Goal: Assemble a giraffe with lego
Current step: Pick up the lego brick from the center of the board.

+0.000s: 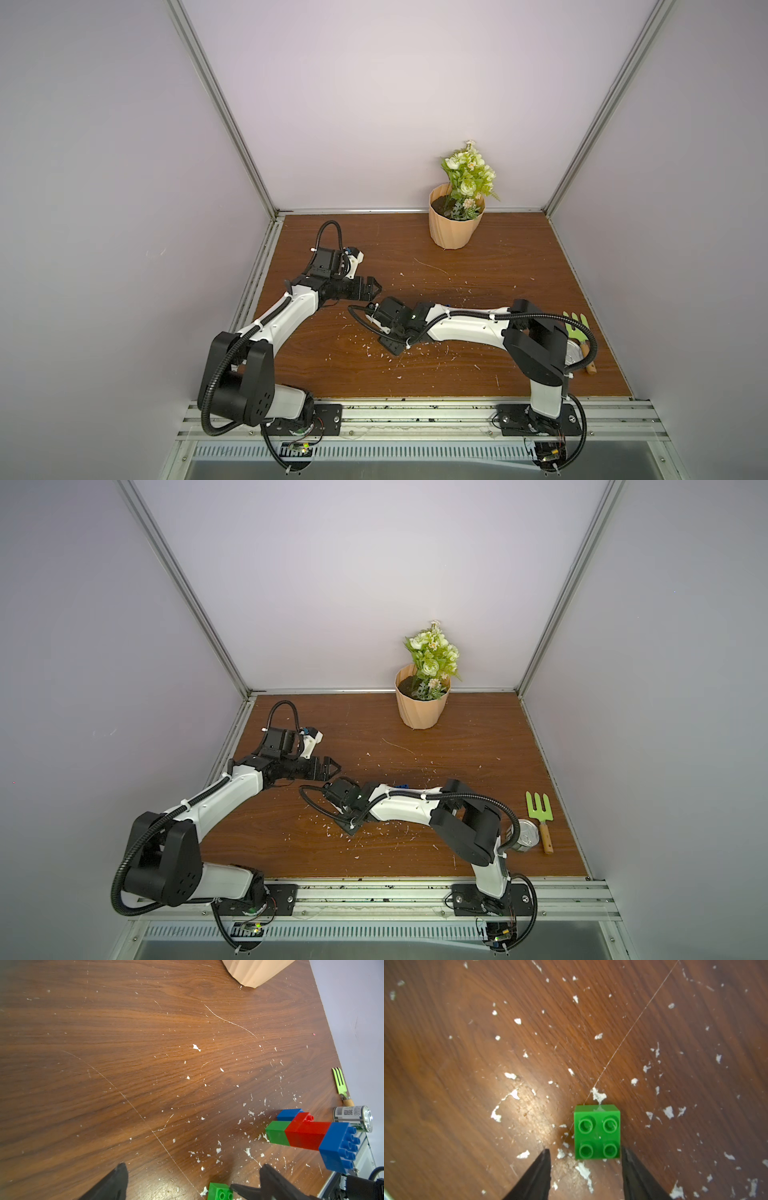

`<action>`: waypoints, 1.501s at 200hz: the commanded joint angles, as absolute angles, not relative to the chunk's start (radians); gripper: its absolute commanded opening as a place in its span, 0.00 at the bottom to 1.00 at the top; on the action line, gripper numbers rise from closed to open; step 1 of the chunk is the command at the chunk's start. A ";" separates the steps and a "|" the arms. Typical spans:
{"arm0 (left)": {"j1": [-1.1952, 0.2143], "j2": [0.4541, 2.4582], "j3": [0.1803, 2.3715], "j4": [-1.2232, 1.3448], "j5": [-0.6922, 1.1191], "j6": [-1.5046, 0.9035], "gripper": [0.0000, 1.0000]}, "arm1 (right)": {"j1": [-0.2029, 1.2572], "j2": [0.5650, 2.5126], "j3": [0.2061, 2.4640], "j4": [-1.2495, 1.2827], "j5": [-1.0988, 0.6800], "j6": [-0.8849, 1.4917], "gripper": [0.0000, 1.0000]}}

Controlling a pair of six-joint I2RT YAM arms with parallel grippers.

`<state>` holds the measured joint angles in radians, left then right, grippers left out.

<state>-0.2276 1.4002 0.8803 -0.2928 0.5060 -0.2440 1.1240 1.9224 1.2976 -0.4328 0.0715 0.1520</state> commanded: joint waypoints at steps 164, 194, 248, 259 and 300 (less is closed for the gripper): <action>-0.214 1.407 0.913 -0.316 0.492 -0.256 0.99 | 1.089 1.957 1.369 -0.402 0.075 0.104 0.52; -0.213 1.405 0.912 -0.316 0.494 -0.256 0.99 | 1.087 1.965 1.370 -0.406 0.078 0.104 0.50; -0.213 1.405 0.911 -0.316 0.495 -0.255 0.99 | 1.087 1.974 1.371 -0.413 0.081 0.098 0.42; -0.214 1.404 0.912 -0.316 0.495 -0.256 0.99 | 1.087 1.976 1.371 -0.414 0.081 0.096 0.40; -0.213 1.405 0.911 -0.316 0.495 -0.255 0.99 | 1.088 1.974 1.374 -0.419 0.087 0.097 0.36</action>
<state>-0.2222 1.4002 0.8867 -0.2958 0.4923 -0.2550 1.0943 1.9709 1.3415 -0.4141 0.0727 0.1108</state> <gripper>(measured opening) 0.994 0.379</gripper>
